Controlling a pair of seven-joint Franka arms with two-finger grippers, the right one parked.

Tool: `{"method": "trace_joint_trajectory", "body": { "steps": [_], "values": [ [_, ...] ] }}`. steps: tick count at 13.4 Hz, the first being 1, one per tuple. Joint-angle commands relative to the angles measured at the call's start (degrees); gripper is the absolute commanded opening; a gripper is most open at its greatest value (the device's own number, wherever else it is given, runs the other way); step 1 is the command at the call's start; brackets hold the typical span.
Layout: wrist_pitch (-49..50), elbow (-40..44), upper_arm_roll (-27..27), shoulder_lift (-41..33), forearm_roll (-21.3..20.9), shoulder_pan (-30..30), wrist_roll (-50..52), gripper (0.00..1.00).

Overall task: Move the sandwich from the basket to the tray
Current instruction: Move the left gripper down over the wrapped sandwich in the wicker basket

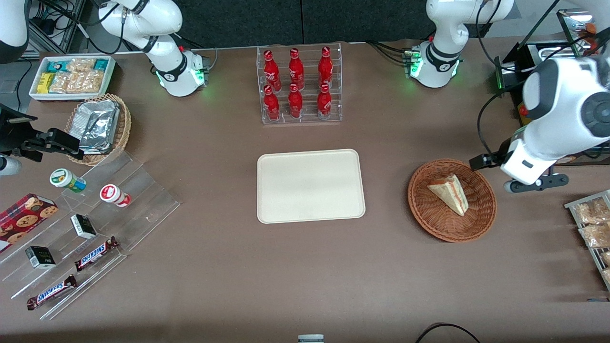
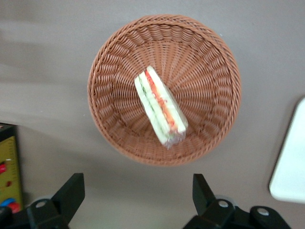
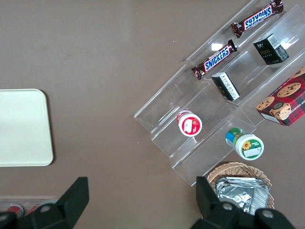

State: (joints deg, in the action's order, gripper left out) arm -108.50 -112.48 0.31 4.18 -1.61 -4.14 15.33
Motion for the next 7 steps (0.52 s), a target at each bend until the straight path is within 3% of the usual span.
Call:
{"method": "trace_joint_trajectory", "body": {
  "steps": [1, 4, 7],
  "values": [
    [-7.9, -6.9, -0.2, -1.6, -1.0, -0.3, 8.6, 1.0],
    [-17.5, -13.1, -0.5, -1.5, -1.0, -2.6, 21.7, 1.0],
    [-23.9, -17.1, -0.6, -1.4, -2.7, -2.9, 26.9, 1.0]
  ]
}}
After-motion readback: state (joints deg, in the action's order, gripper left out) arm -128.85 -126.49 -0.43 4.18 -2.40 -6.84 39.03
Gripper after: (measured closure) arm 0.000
